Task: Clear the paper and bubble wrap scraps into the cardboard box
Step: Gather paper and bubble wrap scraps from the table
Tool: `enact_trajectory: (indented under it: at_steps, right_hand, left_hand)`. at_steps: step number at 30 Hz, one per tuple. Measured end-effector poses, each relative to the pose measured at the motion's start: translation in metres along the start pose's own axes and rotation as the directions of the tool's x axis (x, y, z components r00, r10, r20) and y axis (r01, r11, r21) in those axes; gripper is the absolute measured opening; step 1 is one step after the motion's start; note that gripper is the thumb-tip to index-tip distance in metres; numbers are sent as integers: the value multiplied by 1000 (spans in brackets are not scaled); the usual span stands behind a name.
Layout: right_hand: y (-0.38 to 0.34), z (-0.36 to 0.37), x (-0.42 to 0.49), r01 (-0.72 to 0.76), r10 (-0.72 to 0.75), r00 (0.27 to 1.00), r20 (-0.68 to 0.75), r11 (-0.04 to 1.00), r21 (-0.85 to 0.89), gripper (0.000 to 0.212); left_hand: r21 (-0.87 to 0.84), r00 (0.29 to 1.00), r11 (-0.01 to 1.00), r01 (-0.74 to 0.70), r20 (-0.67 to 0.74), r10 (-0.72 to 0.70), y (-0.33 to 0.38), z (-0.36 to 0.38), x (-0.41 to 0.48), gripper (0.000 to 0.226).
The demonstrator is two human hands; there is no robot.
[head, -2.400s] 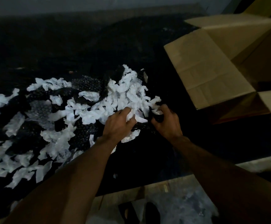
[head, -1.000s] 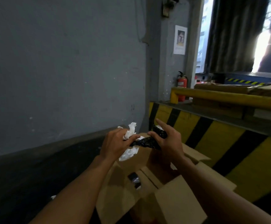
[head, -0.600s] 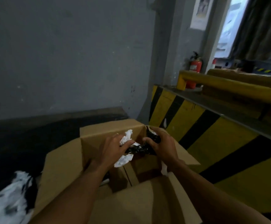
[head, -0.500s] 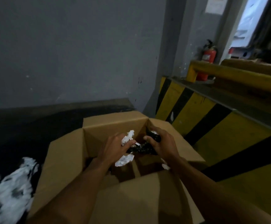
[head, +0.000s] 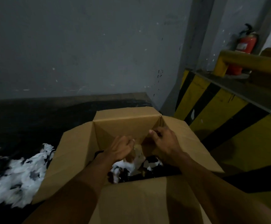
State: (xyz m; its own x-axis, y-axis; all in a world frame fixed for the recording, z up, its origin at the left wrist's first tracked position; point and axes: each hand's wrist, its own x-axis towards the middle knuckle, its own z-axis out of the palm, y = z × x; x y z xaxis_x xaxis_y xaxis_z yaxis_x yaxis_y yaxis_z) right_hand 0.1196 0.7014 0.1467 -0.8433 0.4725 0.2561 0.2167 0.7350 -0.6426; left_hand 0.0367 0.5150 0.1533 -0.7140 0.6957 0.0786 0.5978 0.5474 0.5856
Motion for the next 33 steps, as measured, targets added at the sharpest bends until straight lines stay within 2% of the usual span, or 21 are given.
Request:
enact_trajectory:
  at_steps: [4,12,15,21,28,33]
  right_hand:
    - [-1,3,5,-7,7,1000,-4,1000,23,36]
    - [-46,14,5,29,-30,999,15,998,60,39]
    - [-79,23,5,70,-71,997,21,995,69,42]
    - [-160,55,-11,166,-170,985,37,982,91,42]
    - [-265,111,-56,312,-314,949,-14,938,150,42]
    - [-331,153,-105,342,-345,939,-15,924,169,41]
  left_hand:
    - [39,996,999,-37,-85,40,2,-10,3,31]
    - [159,969,984,75,-246,-34,-8,-62,-23,49]
    - [195,945,978,70,-326,-3,-22,-88,-42,50]
    - [211,922,971,113,-385,-24,-58,-140,-97,49]
    - [210,856,961,179,-515,-47,-120,-203,-196,49]
    - [226,832,947,229,-551,-70,-172,-240,-271,50]
